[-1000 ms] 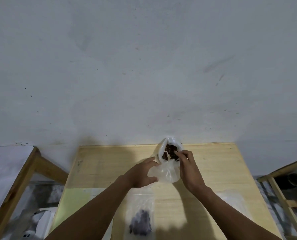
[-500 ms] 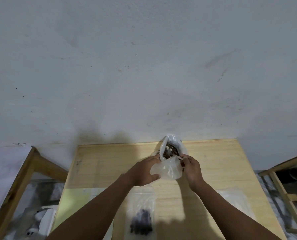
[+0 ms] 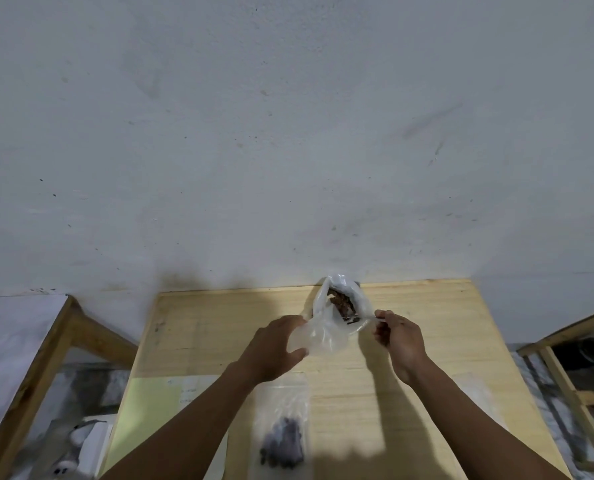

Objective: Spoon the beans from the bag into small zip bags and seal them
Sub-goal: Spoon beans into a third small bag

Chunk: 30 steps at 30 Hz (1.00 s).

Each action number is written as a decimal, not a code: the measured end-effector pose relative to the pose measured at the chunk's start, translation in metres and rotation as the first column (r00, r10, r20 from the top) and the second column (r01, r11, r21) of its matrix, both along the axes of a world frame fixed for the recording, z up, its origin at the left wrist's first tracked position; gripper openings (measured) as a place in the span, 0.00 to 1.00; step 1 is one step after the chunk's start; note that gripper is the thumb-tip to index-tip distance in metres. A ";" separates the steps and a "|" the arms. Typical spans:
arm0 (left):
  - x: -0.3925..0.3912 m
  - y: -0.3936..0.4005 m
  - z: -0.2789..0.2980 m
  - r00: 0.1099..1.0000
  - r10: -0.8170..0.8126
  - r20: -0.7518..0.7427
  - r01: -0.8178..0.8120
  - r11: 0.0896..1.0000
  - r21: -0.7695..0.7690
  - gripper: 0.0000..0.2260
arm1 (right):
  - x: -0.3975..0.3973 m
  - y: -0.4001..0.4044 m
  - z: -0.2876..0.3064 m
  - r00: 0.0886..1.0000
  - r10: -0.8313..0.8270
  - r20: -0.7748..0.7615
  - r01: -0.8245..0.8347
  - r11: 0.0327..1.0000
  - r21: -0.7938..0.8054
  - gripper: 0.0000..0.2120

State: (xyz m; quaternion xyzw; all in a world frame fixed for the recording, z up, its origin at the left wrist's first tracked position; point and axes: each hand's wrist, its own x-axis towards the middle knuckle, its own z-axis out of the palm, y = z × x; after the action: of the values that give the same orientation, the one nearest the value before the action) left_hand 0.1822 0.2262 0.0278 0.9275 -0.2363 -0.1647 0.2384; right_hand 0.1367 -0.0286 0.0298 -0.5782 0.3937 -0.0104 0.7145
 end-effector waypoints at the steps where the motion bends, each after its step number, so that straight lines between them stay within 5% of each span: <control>1: -0.002 0.005 -0.001 1.000 0.025 0.014 -0.025 1.000 0.017 0.26 | -0.002 -0.003 0.002 0.999 -0.018 0.027 0.018 1.000 -0.013 0.13; 15: -0.002 0.003 0.020 0.981 0.186 0.060 -0.190 0.980 0.056 0.24 | -0.015 -0.005 0.076 0.944 0.209 0.254 -0.169 0.971 -0.172 0.15; 22: -0.003 0.000 0.026 0.977 0.196 0.085 -0.196 0.981 -0.005 0.22 | -0.018 0.013 0.084 0.840 0.511 0.181 -0.368 0.783 -0.502 0.12; 25: -0.003 0.001 0.027 0.976 0.203 0.080 -0.201 0.979 -0.034 0.20 | -0.019 0.013 0.087 0.792 0.576 0.203 -0.368 0.716 -0.593 0.11; 30: -0.003 0.009 0.024 0.974 0.215 0.076 -0.217 0.976 0.024 0.20 | -0.020 0.000 0.088 0.816 0.485 0.314 -0.185 0.735 -0.653 0.13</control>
State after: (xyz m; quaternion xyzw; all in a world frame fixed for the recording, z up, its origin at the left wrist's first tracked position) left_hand 0.1793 0.2352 0.0520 0.9567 -0.1401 -0.1076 0.2312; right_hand 0.1165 -0.0290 0.1175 -0.8150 0.0726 -0.1382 0.5581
